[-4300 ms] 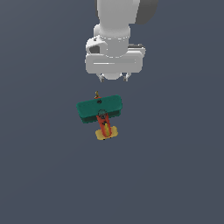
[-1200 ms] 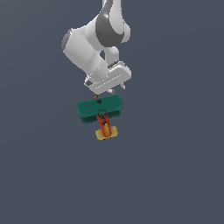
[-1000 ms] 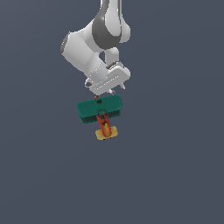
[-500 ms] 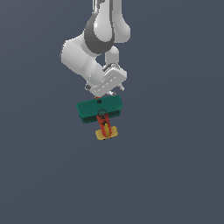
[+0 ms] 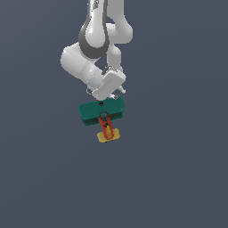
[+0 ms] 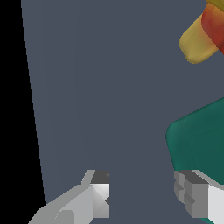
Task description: Pick up the object and move it to a goal position.
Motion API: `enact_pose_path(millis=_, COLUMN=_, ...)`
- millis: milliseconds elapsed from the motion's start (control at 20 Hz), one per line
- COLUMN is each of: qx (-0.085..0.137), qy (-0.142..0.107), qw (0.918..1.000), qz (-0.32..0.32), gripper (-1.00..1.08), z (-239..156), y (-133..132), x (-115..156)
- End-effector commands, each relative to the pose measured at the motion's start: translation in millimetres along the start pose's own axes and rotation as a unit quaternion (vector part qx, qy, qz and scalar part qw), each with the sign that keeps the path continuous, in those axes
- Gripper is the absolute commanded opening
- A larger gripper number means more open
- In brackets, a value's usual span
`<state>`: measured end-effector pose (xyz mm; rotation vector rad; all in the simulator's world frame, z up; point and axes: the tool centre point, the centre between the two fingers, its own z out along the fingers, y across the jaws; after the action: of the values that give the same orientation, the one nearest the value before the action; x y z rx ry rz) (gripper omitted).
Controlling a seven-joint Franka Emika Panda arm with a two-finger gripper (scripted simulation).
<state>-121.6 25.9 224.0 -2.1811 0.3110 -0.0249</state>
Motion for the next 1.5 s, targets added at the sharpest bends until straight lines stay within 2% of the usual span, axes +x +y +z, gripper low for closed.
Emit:
enact_pose_path(millis=0, qx=0.012, qy=0.009, qw=0.9999, qz=0.003, gripper=0.28, z=0.0, y=1.6, x=1.2)
enact_pose_path(millis=300, qx=0.032, qy=0.024, qw=0.9992, qz=0.009, gripper=0.28, z=-0.2, y=4.7, x=3.3)
enact_pose_path(millis=650, qx=0.045, qy=0.035, qw=0.9983, qz=0.014, gripper=0.28, z=-0.3, y=6.8, x=4.9)
enact_pose_path(millis=1450, qx=0.044, qy=0.051, qw=0.9977, qz=-0.003, gripper=0.28, z=-9.9, y=6.7, x=7.9)
